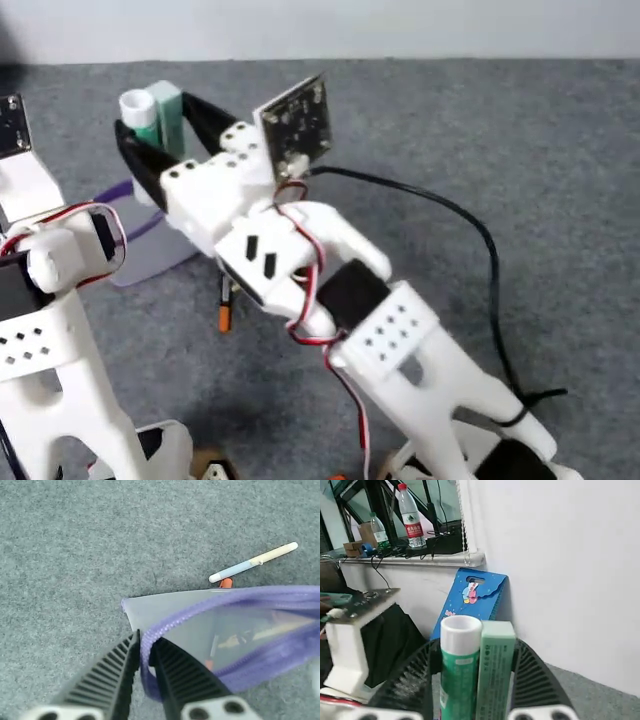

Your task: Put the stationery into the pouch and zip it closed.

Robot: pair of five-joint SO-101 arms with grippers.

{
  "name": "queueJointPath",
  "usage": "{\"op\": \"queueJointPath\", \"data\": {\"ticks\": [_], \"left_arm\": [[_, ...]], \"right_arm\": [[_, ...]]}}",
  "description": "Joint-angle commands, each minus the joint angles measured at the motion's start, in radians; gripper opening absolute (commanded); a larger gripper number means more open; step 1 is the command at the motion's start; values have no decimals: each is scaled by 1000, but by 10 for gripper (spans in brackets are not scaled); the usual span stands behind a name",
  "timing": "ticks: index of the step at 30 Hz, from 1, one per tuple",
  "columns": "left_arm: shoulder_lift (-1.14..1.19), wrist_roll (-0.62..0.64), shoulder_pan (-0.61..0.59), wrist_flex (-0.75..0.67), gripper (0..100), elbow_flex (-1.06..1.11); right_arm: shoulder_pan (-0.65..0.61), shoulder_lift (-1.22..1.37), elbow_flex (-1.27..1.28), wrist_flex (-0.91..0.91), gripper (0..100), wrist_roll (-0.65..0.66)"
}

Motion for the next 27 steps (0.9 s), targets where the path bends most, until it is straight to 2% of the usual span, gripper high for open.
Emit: {"op": "queueJointPath", "data": {"ticks": [1,8,27], "left_arm": [[28,9,5,2,13,-15],[28,9,5,2,13,-15],[28,9,5,2,13,-15]], "right_arm": [[-2,31,-2,-90,8,12],[-30,102,17,-107,8,11],[-51,79,201,-96,17,21]]}}
